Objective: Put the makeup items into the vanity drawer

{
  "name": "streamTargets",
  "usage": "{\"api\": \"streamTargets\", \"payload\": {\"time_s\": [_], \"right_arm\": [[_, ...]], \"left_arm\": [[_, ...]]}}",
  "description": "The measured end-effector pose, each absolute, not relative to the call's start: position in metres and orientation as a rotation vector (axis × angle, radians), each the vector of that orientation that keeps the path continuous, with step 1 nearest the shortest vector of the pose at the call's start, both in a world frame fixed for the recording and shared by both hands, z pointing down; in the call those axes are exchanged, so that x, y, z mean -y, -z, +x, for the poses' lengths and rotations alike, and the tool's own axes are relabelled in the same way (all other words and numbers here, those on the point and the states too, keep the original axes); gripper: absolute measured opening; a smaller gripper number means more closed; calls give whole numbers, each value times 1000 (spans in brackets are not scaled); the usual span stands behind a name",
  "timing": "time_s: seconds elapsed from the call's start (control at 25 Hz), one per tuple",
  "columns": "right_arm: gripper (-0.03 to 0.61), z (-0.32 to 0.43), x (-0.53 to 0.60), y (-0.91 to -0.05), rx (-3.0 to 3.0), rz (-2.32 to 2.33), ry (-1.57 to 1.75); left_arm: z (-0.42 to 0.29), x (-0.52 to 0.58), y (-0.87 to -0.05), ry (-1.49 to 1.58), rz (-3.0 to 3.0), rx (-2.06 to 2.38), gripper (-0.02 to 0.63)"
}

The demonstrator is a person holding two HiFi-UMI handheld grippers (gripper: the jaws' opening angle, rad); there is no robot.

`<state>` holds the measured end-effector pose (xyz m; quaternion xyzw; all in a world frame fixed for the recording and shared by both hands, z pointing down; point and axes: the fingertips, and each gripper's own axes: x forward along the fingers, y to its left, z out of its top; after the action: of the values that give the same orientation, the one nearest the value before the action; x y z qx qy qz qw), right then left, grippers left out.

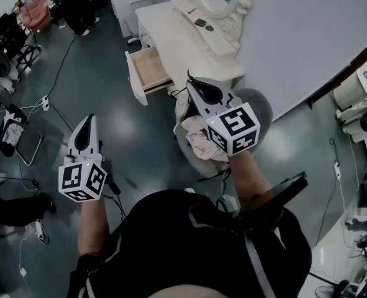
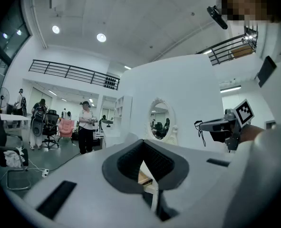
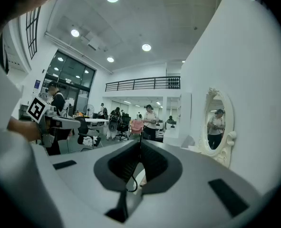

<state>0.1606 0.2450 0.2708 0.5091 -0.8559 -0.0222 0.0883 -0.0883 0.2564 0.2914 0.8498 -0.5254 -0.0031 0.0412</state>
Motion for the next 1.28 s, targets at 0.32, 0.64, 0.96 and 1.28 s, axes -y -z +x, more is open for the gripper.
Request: {"api": "streamTargets", "payload": {"time_s": [0.32, 0.64, 0.96, 1.28], "right_arm": [[18, 157, -242, -271, 2559, 1499, 54], [20, 146, -248, -265, 2594, 1537, 46], [20, 114, -257, -265, 2569, 1551, 74], [20, 86, -257, -274, 2545, 1603, 60]], "left_arm": [[-85, -256, -291, 14, 2615, 1590, 3], [-95, -261, -297, 25, 2620, 1585, 3], [-125, -269, -301, 42, 2635, 1564, 4], [-153, -268, -315, 47, 2667, 1480, 3]]}}
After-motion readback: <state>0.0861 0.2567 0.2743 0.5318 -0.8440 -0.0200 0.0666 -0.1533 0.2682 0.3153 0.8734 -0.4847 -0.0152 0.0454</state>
